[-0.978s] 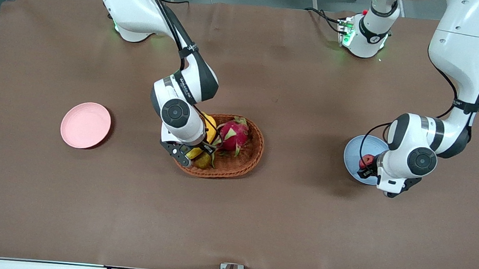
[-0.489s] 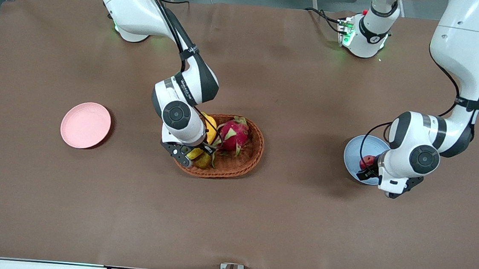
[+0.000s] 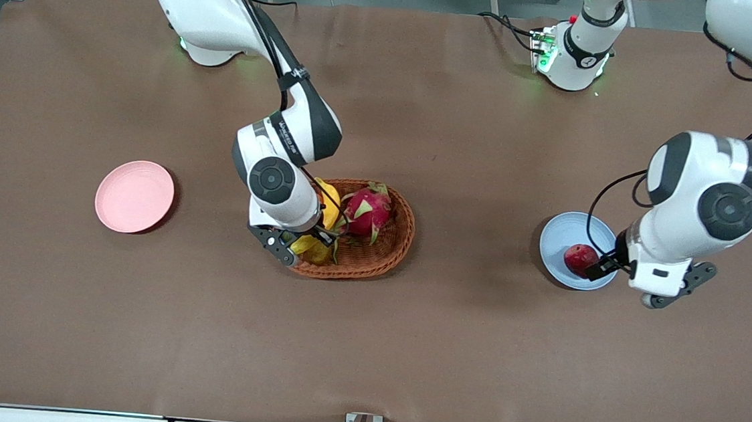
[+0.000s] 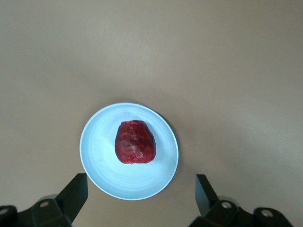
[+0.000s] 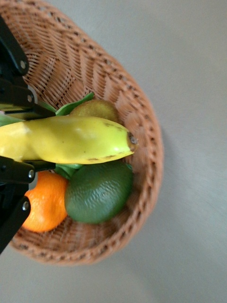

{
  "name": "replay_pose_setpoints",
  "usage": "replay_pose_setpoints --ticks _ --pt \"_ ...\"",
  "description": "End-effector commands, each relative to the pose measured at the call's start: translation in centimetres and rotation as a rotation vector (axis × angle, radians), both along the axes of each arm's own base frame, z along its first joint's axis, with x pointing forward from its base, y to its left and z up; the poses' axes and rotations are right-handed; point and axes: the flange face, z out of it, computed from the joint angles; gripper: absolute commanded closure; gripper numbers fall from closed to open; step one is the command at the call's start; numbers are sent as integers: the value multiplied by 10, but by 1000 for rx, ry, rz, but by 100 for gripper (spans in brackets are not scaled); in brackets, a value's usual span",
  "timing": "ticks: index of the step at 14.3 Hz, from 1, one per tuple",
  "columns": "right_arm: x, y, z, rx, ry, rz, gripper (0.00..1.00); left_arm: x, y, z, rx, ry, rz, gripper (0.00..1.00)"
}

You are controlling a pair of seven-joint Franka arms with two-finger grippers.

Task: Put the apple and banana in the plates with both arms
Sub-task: 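Release the dragon fruit while the right gripper carries the banana to pink plate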

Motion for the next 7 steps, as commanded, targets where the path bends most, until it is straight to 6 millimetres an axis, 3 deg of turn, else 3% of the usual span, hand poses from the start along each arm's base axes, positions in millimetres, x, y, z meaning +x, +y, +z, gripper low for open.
replay_pose_setpoints --ticks 1,2,4,6,7 --pt "25 -72 58 32 44 89 85 -1 6 32 9 -31 -87 0" --pt "33 -111 64 39 80 141 85 0 6 46 7 -49 -128 0" --pt "55 -218 70 84 115 253 85 -6 9 73 15 -66 -195 0" --pt "64 -301 65 130 115 357 85 -15 12 105 26 -60 -249 0" --pt "63 -333 58 146 117 383 85 -17 13 118 29 -47 -278 0"
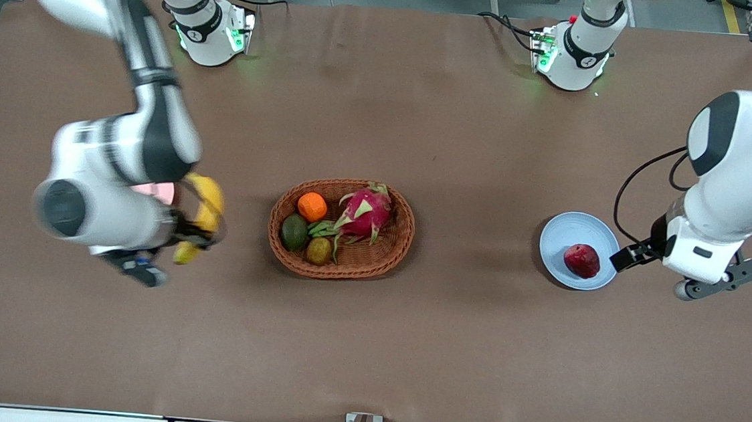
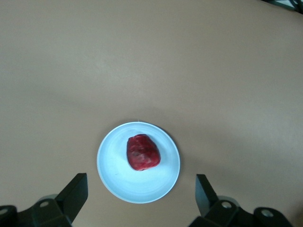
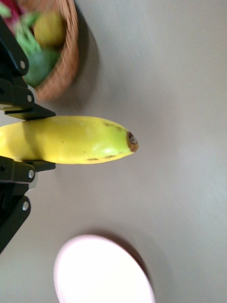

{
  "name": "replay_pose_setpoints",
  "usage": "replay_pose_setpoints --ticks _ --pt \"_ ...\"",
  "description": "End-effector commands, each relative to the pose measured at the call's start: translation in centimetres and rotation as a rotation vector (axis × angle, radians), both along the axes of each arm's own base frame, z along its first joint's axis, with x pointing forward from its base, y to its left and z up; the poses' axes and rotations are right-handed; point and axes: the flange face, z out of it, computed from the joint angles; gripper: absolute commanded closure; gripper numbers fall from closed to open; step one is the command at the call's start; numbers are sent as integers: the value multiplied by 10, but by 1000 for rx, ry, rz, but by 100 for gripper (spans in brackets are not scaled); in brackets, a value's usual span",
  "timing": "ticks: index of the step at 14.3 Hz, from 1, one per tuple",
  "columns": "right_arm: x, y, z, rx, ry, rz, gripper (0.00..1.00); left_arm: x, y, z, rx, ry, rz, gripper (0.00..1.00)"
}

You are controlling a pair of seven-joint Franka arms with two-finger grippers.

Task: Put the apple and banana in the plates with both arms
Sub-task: 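Release the dragon fruit while the right gripper carries the banana to pink plate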

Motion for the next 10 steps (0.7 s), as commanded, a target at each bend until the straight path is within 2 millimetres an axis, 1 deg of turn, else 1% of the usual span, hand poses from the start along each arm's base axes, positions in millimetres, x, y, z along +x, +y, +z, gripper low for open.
replay_pose_setpoints --ticks 1,3,4,5,6,7,9,10 --pt "-7 -66 -11 69 13 89 84 -14 6 52 25 23 -84 0" --pt "-14 -109 -20 98 19 131 84 -21 9 77 28 63 -118 0" --pt "-21 -135 -27 116 25 145 84 -23 9 89 28 61 -148 0" --pt "-29 -151 -33 129 23 162 84 -31 10 107 23 42 -185 0" --pt "-35 -159 -35 129 21 172 84 -39 10 119 -1 31 -220 0" --pt "-46 -161 -34 95 21 188 84 -45 14 126 -21 38 -242 0" --pt "-76 -162 -43 31 -28 216 84 -58 19 141 -63 41 -274 0" --pt "-92 -158 -50 17 -65 221 83 -69 18 146 -77 48 -292 0"
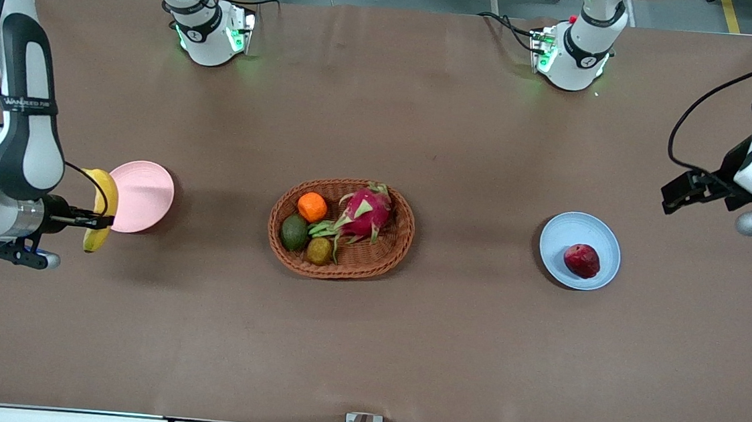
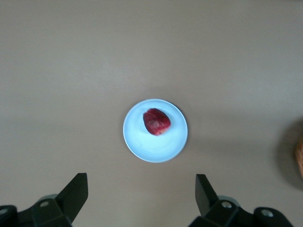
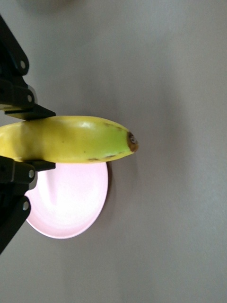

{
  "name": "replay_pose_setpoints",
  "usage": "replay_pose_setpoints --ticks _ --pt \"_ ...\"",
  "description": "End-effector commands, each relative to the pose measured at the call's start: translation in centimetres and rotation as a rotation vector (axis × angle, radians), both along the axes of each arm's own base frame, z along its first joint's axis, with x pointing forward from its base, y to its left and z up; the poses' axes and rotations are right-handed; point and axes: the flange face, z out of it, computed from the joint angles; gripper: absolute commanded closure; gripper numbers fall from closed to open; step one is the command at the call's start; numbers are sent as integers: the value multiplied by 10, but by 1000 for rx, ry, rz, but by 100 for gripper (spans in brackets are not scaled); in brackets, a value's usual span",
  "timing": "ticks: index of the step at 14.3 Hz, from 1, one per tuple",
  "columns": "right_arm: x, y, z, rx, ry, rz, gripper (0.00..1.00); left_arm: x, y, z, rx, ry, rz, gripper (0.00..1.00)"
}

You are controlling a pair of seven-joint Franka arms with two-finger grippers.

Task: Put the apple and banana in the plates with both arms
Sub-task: 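Release the dragon fruit while the right gripper carries the banana to pink plate, then lower the banana onto the pink plate and open the right gripper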

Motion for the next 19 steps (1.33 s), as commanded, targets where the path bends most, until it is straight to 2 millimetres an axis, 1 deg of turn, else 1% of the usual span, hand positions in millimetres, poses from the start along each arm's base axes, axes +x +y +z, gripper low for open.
replay_pose_setpoints --ticks 1,2,3,6,7,9,16,18,19 --pt "-60 17 -2 -28 -79 41 83 -30 6 22 -32 7 -53 0" --pt "-68 18 -9 -45 -88 56 83 -40 9 25 -28 14 -73 0" --pt "-74 16 -14 -64 -97 68 83 -47 12 25 -27 26 -85 0" --pt "-88 15 -39 -114 -137 118 83 -48 17 17 -26 52 -77 0" --pt "-93 16 -48 -115 -144 119 83 -48 14 17 -26 53 -81 0" --pt "-99 18 -58 -112 -134 123 83 -48 11 18 -25 51 -87 0" --pt "-103 20 -77 -111 -107 114 81 -48 10 18 -26 50 -89 0" --pt "-104 19 -95 -111 -88 114 81 -47 11 17 -26 51 -86 0" --pt "-104 19 -100 -113 -94 115 81 -47 11 16 -26 53 -86 0"
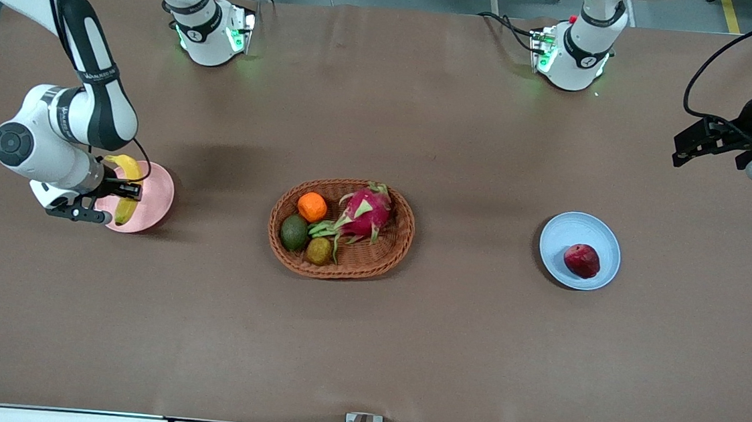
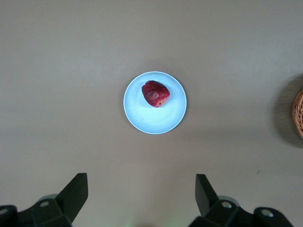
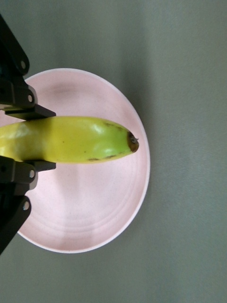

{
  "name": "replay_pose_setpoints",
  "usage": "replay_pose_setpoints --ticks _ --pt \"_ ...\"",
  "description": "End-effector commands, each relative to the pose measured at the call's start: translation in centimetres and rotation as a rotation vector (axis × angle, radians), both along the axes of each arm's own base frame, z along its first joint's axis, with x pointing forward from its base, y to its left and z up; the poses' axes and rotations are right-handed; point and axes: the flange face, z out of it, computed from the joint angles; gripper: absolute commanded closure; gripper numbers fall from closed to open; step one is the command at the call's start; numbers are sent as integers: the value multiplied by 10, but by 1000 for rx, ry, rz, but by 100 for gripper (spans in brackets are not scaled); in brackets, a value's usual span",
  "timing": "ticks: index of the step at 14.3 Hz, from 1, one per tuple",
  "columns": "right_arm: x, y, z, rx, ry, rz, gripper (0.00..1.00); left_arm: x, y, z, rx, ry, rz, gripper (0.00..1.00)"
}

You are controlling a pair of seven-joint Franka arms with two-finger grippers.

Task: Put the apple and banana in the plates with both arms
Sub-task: 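Lower the banana onto the pink plate and open the right gripper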

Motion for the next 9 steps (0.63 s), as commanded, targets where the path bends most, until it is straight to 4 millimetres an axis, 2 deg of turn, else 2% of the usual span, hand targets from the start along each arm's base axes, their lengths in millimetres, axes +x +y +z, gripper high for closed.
replay_pose_setpoints --ticks 1,4,5,6,7,9 --pt "-4 2 -19 -13 -3 12 81 -4 1 3 -16 -2 -14 0" --pt "-3 2 -32 -15 -17 12 81 -3 2 1 -16 1 -12 0" --pt "-3 2 -37 -15 -11 10 77 -3 2 1 -16 1 -12 0" --pt "-3 3 -36 -12 -14 -8 48 -3 3 1 -16 1 -10 0" --pt "-1 3 -35 -15 -18 -36 2 -3 4 1 -16 2 -9 0" --pt "1 3 -27 -15 -25 -51 0 -4 5 3 -16 -1 -7 0"
